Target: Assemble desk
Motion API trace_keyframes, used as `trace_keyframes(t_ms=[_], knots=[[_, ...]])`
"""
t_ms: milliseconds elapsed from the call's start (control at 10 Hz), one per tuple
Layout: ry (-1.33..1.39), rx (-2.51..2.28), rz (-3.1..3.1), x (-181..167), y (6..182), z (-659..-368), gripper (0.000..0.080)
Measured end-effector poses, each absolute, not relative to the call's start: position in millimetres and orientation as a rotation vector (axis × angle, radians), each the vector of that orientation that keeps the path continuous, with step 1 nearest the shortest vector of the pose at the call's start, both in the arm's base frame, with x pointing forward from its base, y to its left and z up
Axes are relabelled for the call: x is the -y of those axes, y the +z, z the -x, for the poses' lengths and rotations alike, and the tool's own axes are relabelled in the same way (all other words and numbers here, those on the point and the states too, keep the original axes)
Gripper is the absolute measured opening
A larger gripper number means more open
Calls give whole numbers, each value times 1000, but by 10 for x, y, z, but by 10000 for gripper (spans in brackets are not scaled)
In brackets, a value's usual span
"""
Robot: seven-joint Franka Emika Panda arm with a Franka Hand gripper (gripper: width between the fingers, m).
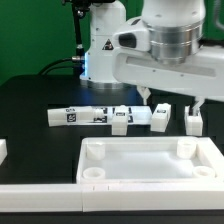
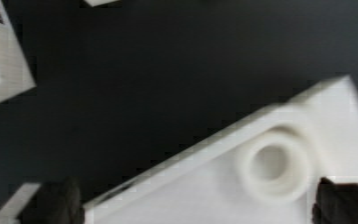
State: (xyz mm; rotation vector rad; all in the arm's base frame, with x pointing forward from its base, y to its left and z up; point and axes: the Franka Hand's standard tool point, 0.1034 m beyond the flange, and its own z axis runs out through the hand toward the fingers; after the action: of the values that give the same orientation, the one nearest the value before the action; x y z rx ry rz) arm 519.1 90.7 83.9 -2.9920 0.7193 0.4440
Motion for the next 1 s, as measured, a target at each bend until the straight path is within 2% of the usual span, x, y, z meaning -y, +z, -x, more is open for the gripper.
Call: trace_keyframes(t_ms=[300, 600, 800, 1000], knots=[[428, -307, 3043, -953, 840, -5199, 649], [429, -301, 3044, -957, 836, -5196, 649], [462, -320, 3060, -1209, 837, -5100, 649], [527, -284, 3051, -1239, 853, -5040, 649]])
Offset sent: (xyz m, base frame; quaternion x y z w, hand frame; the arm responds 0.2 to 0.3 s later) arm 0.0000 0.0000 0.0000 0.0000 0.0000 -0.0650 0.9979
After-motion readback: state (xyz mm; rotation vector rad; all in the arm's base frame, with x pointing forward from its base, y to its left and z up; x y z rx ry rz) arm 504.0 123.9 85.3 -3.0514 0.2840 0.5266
